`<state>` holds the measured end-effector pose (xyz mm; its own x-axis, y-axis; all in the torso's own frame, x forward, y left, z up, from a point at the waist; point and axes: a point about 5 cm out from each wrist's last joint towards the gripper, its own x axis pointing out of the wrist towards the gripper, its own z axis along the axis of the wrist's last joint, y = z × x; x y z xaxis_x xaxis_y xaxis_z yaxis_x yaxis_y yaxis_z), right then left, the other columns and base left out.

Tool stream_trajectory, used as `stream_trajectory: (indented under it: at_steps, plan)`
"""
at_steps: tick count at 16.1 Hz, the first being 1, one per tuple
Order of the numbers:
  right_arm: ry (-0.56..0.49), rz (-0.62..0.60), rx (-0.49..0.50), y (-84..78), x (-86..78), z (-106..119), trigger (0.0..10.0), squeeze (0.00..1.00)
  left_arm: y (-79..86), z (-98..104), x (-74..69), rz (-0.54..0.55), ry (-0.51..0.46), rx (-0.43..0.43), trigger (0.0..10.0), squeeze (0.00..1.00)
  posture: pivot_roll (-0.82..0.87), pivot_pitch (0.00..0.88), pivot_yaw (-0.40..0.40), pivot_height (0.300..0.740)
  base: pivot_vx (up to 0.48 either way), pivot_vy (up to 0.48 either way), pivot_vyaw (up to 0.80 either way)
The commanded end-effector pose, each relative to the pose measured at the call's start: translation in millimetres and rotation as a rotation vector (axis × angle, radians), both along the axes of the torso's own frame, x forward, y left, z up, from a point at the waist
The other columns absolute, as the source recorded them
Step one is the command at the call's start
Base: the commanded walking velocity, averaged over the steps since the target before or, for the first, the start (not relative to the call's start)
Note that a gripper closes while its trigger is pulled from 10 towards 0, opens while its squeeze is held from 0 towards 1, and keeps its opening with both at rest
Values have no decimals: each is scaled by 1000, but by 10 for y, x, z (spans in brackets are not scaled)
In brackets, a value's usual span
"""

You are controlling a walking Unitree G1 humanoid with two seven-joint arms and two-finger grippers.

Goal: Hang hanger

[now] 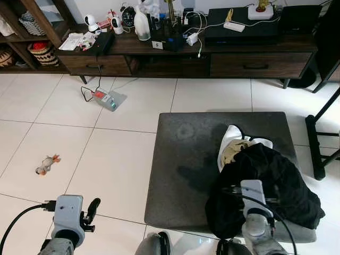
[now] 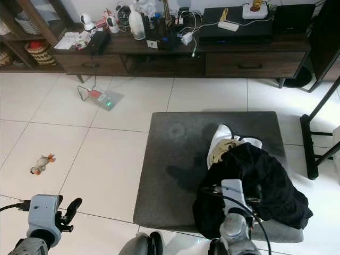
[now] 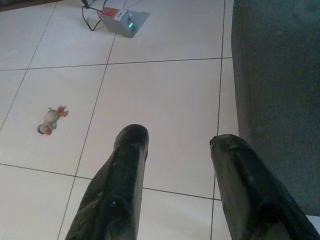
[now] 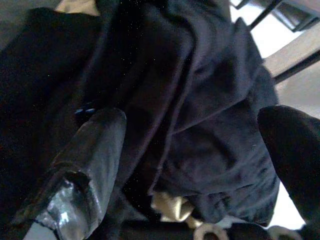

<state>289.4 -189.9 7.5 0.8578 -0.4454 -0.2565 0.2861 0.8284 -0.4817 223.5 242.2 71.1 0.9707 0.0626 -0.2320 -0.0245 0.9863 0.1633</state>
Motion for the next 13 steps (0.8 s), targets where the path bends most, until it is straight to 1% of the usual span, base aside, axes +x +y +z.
stream_trajectory:
  at_steps: [1, 2, 4, 5, 7, 10, 13]
  plan:
    - [54, -11, -1, 21, -84, -101, 10000, 0, 73, -89, -84, 19, 52, 11, 10000, 0, 213, 345, 162, 676, 0, 0, 0]
    - [51, -28, -15, -3, -84, -93, 10000, 0, 75, -90, -86, 20, 53, 10, 10000, 0, 213, 346, 163, 676, 0, 0, 0]
    - [-3, -95, -57, -101, -68, -19, 10000, 0, 72, -92, -93, 16, 55, 14, 10000, 0, 216, 346, 164, 676, 0, 0, 0]
    - [-38, -136, -65, -160, -63, 23, 10000, 0, 81, -91, -93, 16, 55, 17, 10000, 0, 214, 344, 164, 676, 0, 0, 0]
    - [-48, -164, -62, -189, -93, 23, 10000, 0, 93, -82, -88, 17, 53, 20, 10000, 0, 213, 344, 164, 676, 0, 0, 0]
    - [-11, -168, -35, -165, -144, -51, 10000, 0, 67, -82, -73, 9, 53, 18, 10000, 0, 211, 344, 168, 676, 0, 0, 0]
    - [10, -136, -11, -103, -121, -65, 10000, 0, 59, -83, -70, 5, 53, 16, 10000, 0, 213, 345, 168, 676, 0, 0, 0]
